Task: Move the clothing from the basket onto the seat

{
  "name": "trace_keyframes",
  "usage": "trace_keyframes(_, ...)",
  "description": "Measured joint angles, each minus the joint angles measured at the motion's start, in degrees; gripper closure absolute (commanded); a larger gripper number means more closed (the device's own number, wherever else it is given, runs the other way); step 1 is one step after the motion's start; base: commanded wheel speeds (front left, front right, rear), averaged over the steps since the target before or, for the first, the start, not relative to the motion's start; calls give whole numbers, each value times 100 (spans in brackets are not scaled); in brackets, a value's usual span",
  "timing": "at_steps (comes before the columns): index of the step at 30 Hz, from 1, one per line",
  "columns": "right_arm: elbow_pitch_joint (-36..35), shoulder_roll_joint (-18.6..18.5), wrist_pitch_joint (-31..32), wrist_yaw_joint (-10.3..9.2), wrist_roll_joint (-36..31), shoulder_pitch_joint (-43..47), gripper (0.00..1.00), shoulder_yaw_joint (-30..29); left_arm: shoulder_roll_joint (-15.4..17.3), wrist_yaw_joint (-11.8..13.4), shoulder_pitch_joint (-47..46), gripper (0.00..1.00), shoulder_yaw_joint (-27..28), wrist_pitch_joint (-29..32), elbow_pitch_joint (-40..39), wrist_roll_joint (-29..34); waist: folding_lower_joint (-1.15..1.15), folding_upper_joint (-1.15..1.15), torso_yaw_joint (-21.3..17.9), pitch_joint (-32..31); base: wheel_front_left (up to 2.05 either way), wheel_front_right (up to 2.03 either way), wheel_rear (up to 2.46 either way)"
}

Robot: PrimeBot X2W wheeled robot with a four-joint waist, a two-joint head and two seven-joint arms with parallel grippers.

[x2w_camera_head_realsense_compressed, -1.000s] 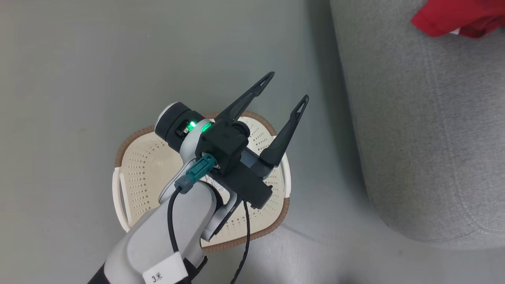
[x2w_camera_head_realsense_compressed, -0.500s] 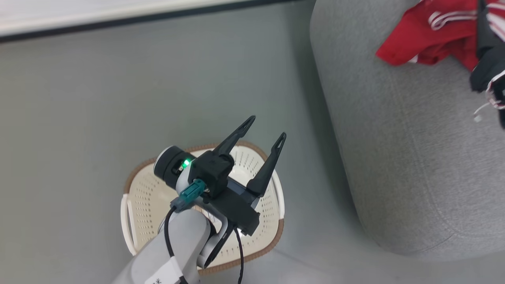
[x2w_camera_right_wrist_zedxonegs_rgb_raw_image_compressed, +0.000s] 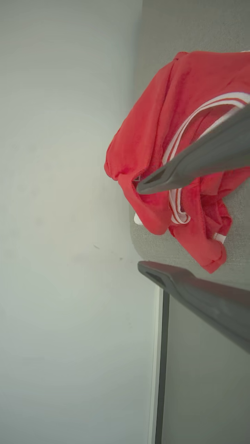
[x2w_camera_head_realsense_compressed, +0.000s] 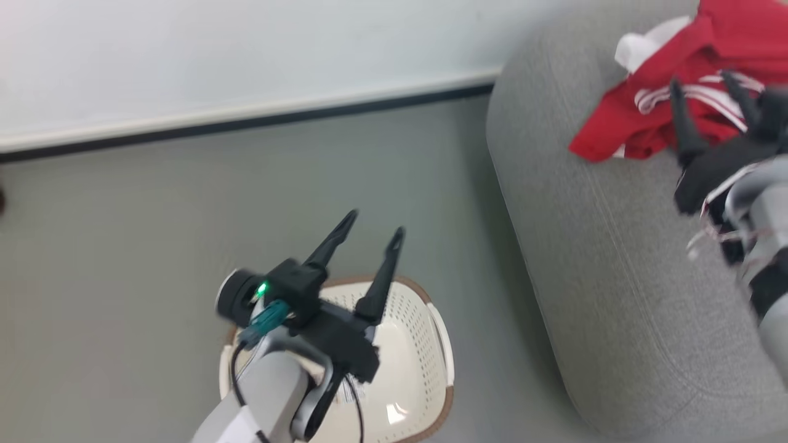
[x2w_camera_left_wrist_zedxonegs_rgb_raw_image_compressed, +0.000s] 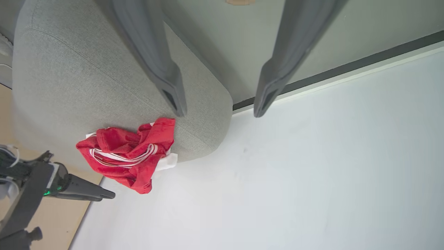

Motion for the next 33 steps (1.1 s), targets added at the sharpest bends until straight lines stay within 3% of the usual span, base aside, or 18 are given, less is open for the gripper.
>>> trace_keyframes(10,-554,168,0,-16,240,1280,0,-224,307,303,830,0,491,-51,68,-224,0,0,349,-713,0,0,0)
trace_keyframes(23,-1779,781,1,-517,286,3220,0,-277,747,506,2279,0,984,-56,-307,-430,0,0,779,-1671,0,0,0)
trace_keyframes(33,-3108,854,0,-966,171,4442,0,-277,959,655,3150,0,1593,-56,-942,-452,1,1,911,-2083,0,0,0)
